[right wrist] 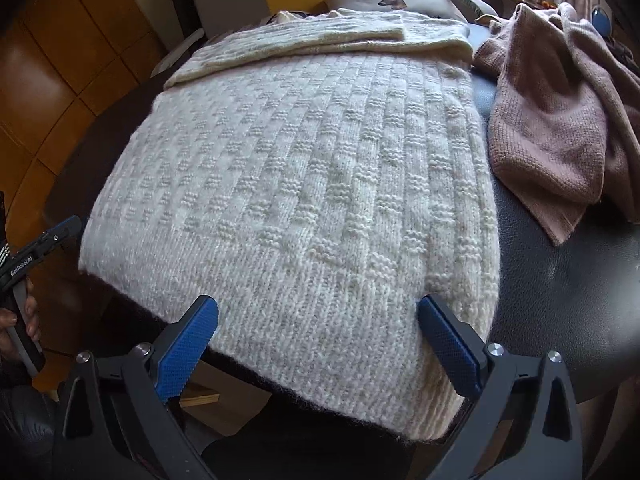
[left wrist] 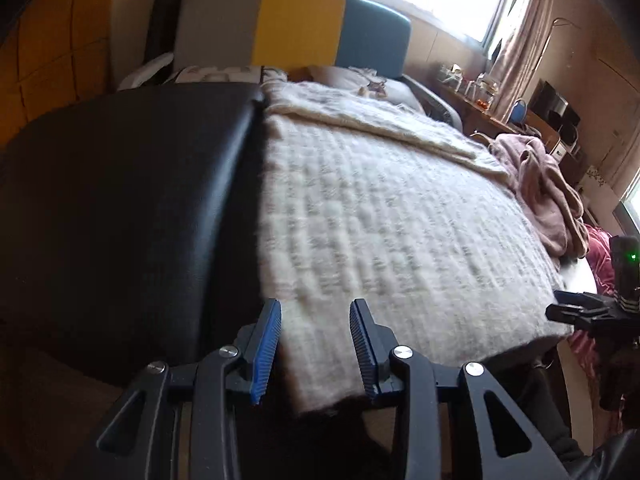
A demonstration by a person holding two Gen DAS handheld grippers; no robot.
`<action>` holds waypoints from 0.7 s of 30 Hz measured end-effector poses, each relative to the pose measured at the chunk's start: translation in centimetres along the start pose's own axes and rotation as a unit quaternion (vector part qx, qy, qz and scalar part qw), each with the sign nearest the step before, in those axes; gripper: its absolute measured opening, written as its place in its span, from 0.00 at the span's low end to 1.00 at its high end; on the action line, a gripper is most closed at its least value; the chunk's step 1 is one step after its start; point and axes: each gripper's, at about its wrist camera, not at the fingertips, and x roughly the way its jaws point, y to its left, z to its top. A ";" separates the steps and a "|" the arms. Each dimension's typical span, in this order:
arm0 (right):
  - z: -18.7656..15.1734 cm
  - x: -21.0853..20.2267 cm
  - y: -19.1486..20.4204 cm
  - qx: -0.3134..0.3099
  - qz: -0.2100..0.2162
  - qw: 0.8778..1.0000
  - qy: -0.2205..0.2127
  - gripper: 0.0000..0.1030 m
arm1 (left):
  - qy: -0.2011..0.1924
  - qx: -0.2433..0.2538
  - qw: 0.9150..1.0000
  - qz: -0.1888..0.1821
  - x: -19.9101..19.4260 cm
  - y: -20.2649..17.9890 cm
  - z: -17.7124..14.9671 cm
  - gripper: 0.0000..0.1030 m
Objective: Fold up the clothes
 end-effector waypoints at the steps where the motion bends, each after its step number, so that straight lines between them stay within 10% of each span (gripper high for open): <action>1: 0.0 0.1 0.1 -0.005 0.000 1.000 0.001 0.99 | 0.004 -0.009 1.000 0.000 0.1 0.6 -0.1 0.35; 8: -0.5 -0.5 0.0 -0.003 0.010 1.000 -0.001 1.00 | 0.016 -0.062 0.998 -0.018 1.6 2.6 -0.2 0.35; 21: 0.1 -2.3 1.7 -0.035 -0.016 0.999 -0.032 1.00 | -0.039 0.072 0.993 0.088 1.3 -2.8 0.4 0.35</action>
